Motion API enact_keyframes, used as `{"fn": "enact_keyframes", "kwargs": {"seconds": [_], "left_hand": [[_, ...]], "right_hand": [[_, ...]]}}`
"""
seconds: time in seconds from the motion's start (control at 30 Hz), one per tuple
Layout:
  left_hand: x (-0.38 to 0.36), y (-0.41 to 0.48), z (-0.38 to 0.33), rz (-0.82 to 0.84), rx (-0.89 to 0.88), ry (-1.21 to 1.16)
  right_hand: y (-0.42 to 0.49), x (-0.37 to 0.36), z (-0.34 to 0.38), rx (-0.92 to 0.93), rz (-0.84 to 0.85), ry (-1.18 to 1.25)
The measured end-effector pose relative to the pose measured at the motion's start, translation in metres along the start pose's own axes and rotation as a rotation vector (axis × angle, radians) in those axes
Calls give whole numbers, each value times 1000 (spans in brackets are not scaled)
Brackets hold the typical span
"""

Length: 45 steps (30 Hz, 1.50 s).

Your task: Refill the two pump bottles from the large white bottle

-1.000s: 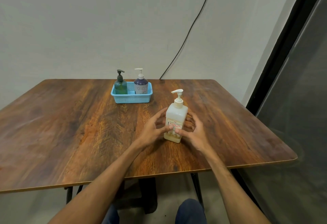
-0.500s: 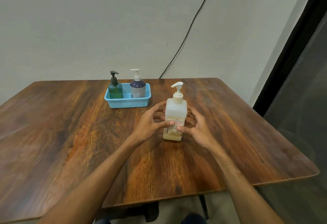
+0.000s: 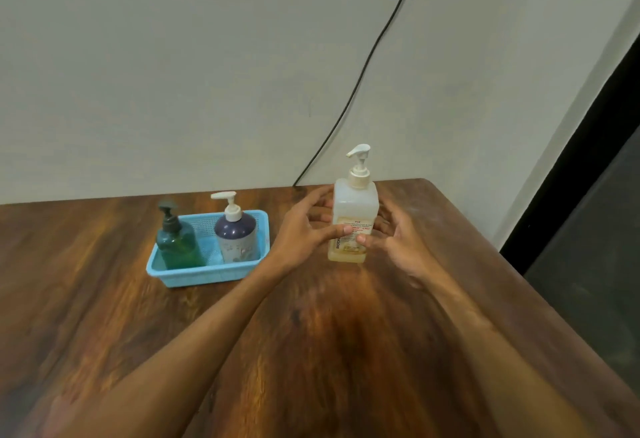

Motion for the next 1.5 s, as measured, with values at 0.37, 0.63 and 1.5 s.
{"fn": "enact_keyframes", "kwargs": {"seconds": [0.37, 0.63, 1.5], "left_hand": [[-41, 135, -23, 45, 177, -101], [-123, 186, 19, 57, 212, -45], [-153, 184, 35, 110, 272, 144]], "right_hand": [[112, 68, 55, -128, -84, -185], [156, 142, 11, -108, -126, -717], [173, 175, -47, -161, -240, -738]]}}
Point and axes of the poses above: each hand's wrist, its own y-axis towards the middle knuckle, its own x-axis out of the back of the hand, z = x × y, the point moved 4 cm from there along y, towards the middle knuckle, and after that the axes turned 14 degrees about y, right-handed, at the moved point
